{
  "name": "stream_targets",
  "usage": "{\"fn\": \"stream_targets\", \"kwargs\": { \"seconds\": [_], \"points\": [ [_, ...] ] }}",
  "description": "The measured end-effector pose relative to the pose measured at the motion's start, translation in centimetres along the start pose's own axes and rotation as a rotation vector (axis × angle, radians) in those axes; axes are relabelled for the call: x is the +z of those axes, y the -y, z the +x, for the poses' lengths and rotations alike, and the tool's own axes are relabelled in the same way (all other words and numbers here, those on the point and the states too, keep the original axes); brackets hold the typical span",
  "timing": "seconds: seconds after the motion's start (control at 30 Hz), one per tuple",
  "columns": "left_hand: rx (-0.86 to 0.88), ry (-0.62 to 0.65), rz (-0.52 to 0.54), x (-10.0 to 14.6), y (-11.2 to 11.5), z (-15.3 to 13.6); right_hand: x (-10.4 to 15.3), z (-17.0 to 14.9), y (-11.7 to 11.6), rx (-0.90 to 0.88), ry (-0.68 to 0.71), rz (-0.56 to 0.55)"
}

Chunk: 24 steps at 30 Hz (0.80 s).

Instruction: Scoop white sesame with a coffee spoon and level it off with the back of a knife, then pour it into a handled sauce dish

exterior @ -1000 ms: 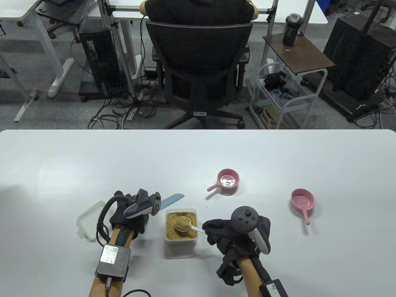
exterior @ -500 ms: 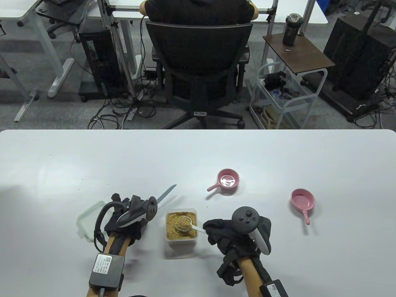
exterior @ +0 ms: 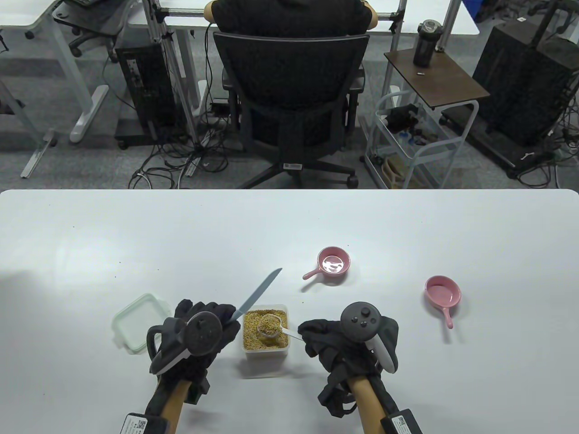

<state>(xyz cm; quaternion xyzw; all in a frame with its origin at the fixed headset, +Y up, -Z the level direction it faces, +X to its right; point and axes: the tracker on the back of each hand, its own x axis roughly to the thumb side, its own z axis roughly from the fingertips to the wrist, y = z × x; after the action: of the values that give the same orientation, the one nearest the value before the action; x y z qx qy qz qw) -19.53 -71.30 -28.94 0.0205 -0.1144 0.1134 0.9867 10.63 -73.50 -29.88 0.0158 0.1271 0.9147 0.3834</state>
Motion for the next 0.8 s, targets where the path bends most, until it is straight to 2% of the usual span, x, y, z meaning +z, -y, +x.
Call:
{"fn": "stream_targets", "kwargs": {
  "seconds": [0.17,0.53,0.8],
  "points": [
    [-0.002,0.104,-0.017,0.4,0.7,0.4,0.0,0.0,0.0,0.014,-0.001,-0.005],
    [0.06,0.248,-0.18,0.6,1.4,1.6,0.1,0.1,0.0,0.011,0.002,-0.014],
    [0.02,0.216,-0.197,0.4,1.7,1.9,0.3,0.2,0.0,0.012,0.017,-0.017]
  ]
}}
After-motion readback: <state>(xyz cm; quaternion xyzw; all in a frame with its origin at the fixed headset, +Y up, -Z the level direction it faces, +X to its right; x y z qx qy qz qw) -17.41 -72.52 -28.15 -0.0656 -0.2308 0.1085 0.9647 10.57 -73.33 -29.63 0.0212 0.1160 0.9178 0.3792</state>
